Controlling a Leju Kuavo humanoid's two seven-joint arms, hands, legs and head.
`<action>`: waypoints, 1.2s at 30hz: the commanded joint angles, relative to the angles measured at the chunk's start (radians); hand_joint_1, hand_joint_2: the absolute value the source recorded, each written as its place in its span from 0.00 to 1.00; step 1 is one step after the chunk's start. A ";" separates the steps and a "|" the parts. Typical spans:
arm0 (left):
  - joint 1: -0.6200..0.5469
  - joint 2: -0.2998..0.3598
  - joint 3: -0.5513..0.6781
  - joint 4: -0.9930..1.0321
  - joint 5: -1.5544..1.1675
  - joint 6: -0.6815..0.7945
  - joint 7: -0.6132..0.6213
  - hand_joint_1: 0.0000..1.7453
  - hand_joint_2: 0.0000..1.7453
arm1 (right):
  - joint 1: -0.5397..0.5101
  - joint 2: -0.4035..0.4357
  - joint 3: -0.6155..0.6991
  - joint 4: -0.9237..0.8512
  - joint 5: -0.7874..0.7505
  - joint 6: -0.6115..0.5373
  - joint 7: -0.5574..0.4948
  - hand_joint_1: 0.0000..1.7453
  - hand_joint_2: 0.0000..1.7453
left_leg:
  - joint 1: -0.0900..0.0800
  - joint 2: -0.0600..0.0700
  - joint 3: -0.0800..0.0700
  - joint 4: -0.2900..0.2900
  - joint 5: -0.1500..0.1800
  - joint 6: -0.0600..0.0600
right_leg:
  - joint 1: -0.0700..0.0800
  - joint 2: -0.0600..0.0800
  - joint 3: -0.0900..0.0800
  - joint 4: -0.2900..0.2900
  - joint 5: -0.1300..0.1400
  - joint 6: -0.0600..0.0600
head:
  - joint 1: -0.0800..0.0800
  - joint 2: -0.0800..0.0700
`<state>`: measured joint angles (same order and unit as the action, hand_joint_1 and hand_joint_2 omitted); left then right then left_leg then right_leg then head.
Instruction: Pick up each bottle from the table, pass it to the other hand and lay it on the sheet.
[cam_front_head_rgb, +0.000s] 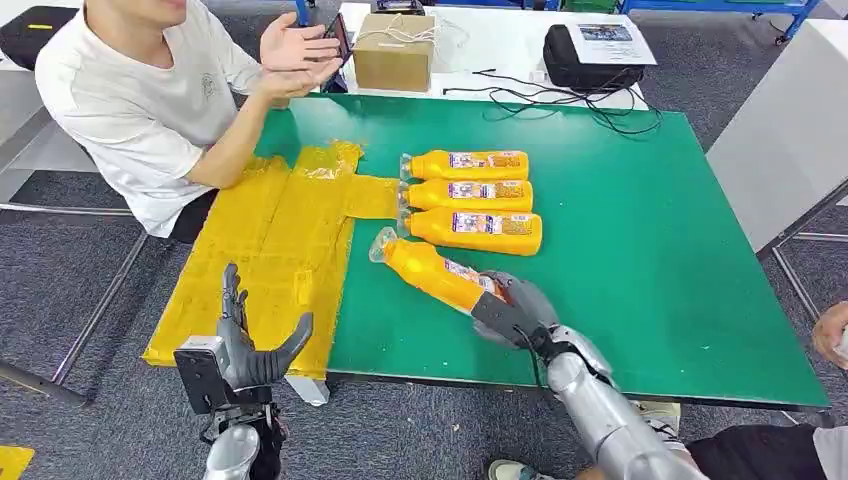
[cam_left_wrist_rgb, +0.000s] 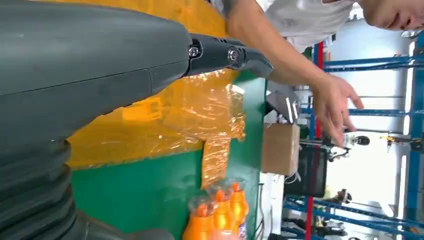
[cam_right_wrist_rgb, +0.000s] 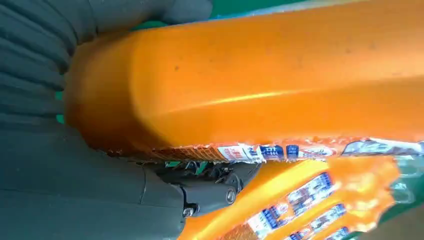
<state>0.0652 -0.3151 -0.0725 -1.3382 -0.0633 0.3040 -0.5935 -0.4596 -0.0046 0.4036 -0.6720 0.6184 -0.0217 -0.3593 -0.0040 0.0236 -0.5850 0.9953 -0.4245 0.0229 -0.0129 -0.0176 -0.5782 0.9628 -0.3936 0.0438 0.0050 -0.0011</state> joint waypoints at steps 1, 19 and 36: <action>0.023 0.018 -0.021 -0.003 0.104 -0.085 0.055 0.00 1.00 | 0.204 0.062 -0.097 -0.246 -0.101 -0.092 -0.082 1.00 1.00 | 0.002 -0.004 0.000 -0.001 0.000 -0.002 | 0.001 -0.002 0.000 -0.001 -0.001 -0.002 | 0.000 0.000; 0.124 0.115 -0.287 -0.089 0.219 -0.426 0.111 0.00 1.00 | 0.436 0.211 -0.152 -0.679 -0.214 -0.349 -0.244 1.00 1.00 | 0.001 -0.006 -0.015 -0.001 -0.001 -0.002 | 0.001 0.000 -0.012 0.001 -0.004 0.001 | 0.000 0.000; 0.037 0.129 -0.343 -0.047 0.262 -0.515 0.085 0.00 1.00 | 0.368 0.231 0.159 -0.413 0.035 -0.380 -0.248 1.00 1.00 | 0.003 -0.006 -0.014 -0.001 0.000 -0.002 | 0.002 0.000 -0.011 -0.001 -0.004 0.000 | 0.001 0.000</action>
<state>0.1420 -0.2377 -0.3807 -1.4279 0.1835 -0.1797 -0.5116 -0.0378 0.2430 0.4871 -1.1990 0.6729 -0.4238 -0.6012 -0.0013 0.0184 -0.6040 0.9952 -0.4239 0.0217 -0.0110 -0.0194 -0.5935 0.9636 -0.3969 0.0451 0.0057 -0.0011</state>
